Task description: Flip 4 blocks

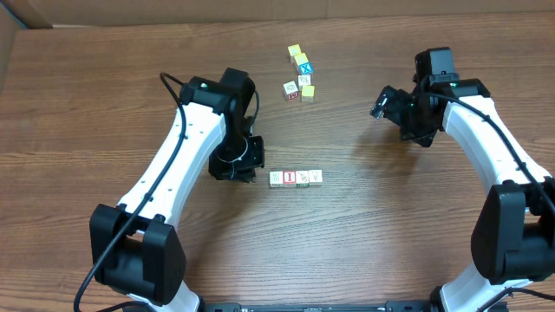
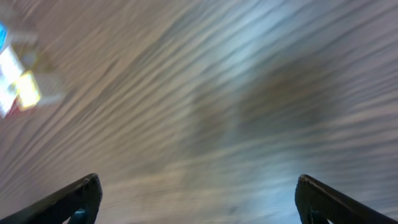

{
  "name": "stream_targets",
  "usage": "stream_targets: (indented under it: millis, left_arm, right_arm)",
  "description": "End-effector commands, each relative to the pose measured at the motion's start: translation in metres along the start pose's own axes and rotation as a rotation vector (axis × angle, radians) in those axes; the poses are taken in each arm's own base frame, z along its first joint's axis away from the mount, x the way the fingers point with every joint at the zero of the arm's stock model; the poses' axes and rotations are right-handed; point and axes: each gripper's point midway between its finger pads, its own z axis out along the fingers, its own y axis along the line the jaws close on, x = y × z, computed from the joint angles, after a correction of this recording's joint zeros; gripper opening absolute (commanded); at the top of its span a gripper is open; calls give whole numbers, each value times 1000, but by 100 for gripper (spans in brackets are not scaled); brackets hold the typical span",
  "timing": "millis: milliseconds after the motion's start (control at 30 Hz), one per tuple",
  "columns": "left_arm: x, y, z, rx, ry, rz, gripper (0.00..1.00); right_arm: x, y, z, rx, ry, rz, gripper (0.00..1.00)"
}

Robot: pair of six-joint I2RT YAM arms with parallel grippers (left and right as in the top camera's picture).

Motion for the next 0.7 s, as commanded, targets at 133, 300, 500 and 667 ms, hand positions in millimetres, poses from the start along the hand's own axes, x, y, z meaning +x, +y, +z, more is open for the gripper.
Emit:
stream_targets:
  millis: [133,300,500,667]
  left_arm:
    - [1,-5,-9,-7,-42,34,4]
    - [2,-4,-9,-14,-38,32,4]
    - [-7,-8,-9,2,-72,25,4]
    - [-12,-10,-10,13,-93,-1,4]
  right_arm:
    - [29,51,-17,-290,170,-10,4]
    - [32,44,-47,-190,72,-47,4]
    - [56,47,-89,-155,23,-98,4]
    - [77,39,-79,-97,78,-107,4]
